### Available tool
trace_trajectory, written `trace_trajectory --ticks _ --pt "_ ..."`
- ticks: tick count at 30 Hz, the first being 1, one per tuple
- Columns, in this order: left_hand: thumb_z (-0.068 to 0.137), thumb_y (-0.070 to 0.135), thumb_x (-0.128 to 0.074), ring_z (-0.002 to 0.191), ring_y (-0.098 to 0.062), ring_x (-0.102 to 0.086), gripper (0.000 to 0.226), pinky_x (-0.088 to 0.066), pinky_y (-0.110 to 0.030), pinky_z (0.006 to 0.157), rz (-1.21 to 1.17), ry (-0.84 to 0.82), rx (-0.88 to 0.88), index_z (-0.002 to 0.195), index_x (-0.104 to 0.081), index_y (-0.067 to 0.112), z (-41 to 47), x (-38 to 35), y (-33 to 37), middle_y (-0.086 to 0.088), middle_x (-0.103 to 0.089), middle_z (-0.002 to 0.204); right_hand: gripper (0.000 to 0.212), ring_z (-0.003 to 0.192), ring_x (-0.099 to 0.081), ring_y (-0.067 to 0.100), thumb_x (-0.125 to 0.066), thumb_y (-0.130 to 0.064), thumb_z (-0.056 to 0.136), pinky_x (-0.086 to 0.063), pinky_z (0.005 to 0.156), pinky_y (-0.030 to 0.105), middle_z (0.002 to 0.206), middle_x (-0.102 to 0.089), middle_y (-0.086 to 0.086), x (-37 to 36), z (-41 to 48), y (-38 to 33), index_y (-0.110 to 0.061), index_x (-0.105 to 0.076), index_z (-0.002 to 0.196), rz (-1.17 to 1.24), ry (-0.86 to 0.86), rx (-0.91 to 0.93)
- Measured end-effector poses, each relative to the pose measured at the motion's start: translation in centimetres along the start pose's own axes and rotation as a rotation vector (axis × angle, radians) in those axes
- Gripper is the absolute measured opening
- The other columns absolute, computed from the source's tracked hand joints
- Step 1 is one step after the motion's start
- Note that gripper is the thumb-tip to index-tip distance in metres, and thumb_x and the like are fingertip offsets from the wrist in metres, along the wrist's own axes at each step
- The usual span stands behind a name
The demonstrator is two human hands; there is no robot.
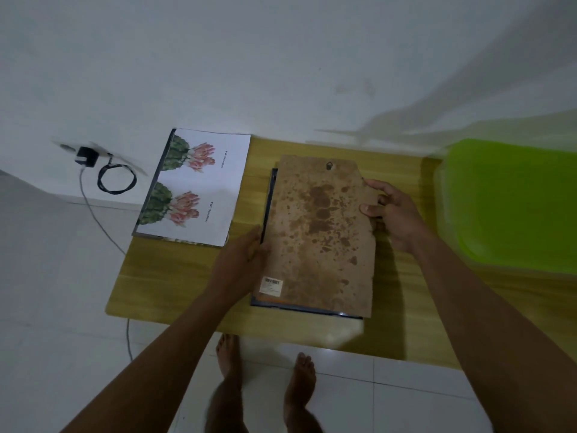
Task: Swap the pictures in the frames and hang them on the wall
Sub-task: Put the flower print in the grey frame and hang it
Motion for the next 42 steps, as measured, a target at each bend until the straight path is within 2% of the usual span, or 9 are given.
trace_trajectory --ticks 7,11,15,18,23,27,31,36,42 --pt "0.091 0.014 -0.062 0.088 -0.017 -0.066 0.058 -0.057 -0.042 0.081 -0.271 -0.071 0.13 0.144 -0.042 0.027 2.2 1.1 1.1 -0.002 -0.068 0.092 0.055 0.095 -0.069 0.02 -0.066 0.009 0.085 -0.055 0.063 0.026 0.109 -0.07 0.006 -0.5 -1.5 -1.3 -0.021 -0.058 0.129 0.038 0.0 0.021" --pt "0.09 0.003 -0.059 0.089 -0.022 -0.065 0.067 -0.052 -0.027 0.067 -0.444 -0.182 0.2 0.148 -0.035 0.025 2.1 2.0 1.5 -0.01 -0.066 0.094 0.053 0.086 -0.072 0.018 -0.076 -0.003 0.083 -0.056 0.06 0.028 0.109 -0.071 0.011 -1.3 -2.9 -1.8 -0.015 -0.049 0.128 0.064 0.117 0.05" --pt "0.089 0.002 -0.059 0.097 -0.027 -0.063 0.069 -0.054 -0.03 0.067 -0.497 -0.219 0.186 0.148 -0.034 0.027 2.2 3.7 2.7 -0.007 -0.062 0.098 0.056 0.086 -0.073 0.014 -0.072 -0.004 0.086 -0.056 0.064 0.028 0.109 -0.072 0.011 -2.0 -5.0 -2.3 -0.021 -0.049 0.134 0.057 0.114 0.086" --pt "0.085 0.007 -0.068 0.1 -0.025 -0.063 0.071 -0.059 -0.036 0.071 -0.499 -0.278 0.131 0.144 -0.036 0.032 2.4 4.5 4.9 -0.005 -0.062 0.111 0.079 0.099 -0.07 0.019 -0.069 -0.001 0.087 -0.056 0.085 0.039 0.11 -0.072 0.002 -1.4 -6.8 -3.0 -0.036 -0.035 0.149 -0.044 0.078 0.071" --pt "0.082 -0.002 -0.067 0.091 -0.018 -0.068 0.077 -0.059 -0.033 0.064 -0.499 -0.377 0.079 0.132 -0.04 0.05 3.1 4.2 9.2 -0.002 -0.069 0.1 0.072 0.102 -0.067 0.021 -0.07 0.002 0.086 -0.054 0.088 0.042 0.116 -0.067 0.007 1.8 -9.6 -4.1 -0.023 -0.036 0.144 -0.036 0.135 0.082" --pt "0.081 -0.004 -0.066 0.091 -0.015 -0.071 0.082 -0.06 -0.043 0.075 -0.468 -0.447 -0.014 0.142 -0.037 0.04 3.5 1.7 12.6 0.005 -0.073 0.1 0.062 0.095 -0.068 0.023 -0.073 -0.003 0.085 -0.053 0.072 0.034 0.11 -0.066 0.012 6.0 -11.5 -4.5 -0.018 -0.041 0.136 -0.025 0.203 0.103" --pt "0.081 -0.004 -0.068 0.085 -0.009 -0.071 0.081 -0.06 -0.032 0.066 -0.47 -0.463 -0.023 0.143 -0.037 0.038 4.2 -2.8 16.2 0.007 -0.073 0.095 0.071 0.079 -0.062 0.018 -0.072 0.0 0.084 -0.049 0.067 0.028 0.084 -0.058 0.008 11.7 -11.9 -4.8 -0.023 -0.043 0.145 -0.13 0.255 0.124" --pt "0.083 -0.005 -0.065 0.092 -0.019 -0.067 0.085 -0.061 -0.036 0.07 -0.457 -0.402 0.016 0.144 -0.029 0.042 5.2 -10.1 19.9 -0.003 -0.067 0.1 0.078 0.073 -0.062 0.01 -0.07 0.001 0.086 -0.048 0.055 0.016 0.085 -0.06 0.004 19.3 -10.7 -5.4 -0.023 -0.034 0.151 -0.248 0.256 0.106" --pt "0.079 -0.002 -0.072 0.075 -0.01 -0.06 0.084 -0.053 -0.017 0.056 -0.391 -0.295 -0.015 0.139 -0.028 0.037 6.6 -17.1 23.8 0.001 -0.059 0.084 0.066 0.085 -0.061 0.027 -0.077 -0.002 0.08 -0.054 0.079 0.042 0.087 -0.055 0.005 26.7 -7.0 -4.6 -0.012 -0.047 0.138 -0.391 0.368 0.068"
Point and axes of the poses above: each hand's wrist, its own z-axis towards the middle knuckle, its own x-axis out of the back of the hand, y = z × x, the point moved 3 cm from there along z, towards the middle knuckle
